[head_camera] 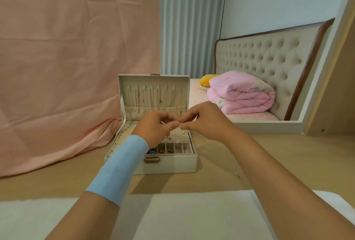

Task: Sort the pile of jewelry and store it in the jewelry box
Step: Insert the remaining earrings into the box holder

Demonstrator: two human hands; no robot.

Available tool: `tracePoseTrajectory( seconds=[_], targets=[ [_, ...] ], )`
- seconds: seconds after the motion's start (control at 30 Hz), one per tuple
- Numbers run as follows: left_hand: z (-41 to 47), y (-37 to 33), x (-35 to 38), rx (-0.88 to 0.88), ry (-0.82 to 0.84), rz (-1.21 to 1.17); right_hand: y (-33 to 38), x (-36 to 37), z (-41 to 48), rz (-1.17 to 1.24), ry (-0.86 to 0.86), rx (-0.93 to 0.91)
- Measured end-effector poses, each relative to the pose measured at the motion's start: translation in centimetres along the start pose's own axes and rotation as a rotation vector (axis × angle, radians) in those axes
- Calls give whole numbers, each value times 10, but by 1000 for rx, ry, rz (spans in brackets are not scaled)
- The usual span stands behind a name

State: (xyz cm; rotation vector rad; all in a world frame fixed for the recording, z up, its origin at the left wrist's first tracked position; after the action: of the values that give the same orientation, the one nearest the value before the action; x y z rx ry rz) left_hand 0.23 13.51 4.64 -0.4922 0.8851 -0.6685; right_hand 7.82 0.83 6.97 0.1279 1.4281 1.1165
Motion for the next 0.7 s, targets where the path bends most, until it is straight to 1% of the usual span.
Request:
tracePoseTrajectory(
  seconds=[0.17,0.23,0.3,0.43,0.57,0.7],
  targets=[
    [-2,15,-18,-33,-56,-72,34,16,16,-218,42,-85],
    [-3,19,-24,-33,-78,-150,40,21,25,-212,69,-106],
    [-5,22,-30,-31,-97,-205,43,26,29,-123,122,-118],
    [-7,36,-43,-57,-135,-267,40,38,31,201,239,-91],
    [-6,46,-44,-79,-141,-227,30,57,31,284,281,-34],
    [0,49,-44,-86,-178,-170,25,57,38,356,236,-2]
  ],
)
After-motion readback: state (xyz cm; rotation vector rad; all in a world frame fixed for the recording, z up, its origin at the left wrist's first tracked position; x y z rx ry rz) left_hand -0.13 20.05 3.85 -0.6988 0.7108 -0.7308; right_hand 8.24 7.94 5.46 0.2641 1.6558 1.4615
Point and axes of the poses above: each hand's wrist, its own z-axis towards the middle knuckle, its own x-axis out of the palm, y = z × x, the point moved 9 cm from there along z, towards the middle knuckle, and after that the axes turned 15 degrees about x, right-handed, at the moved point
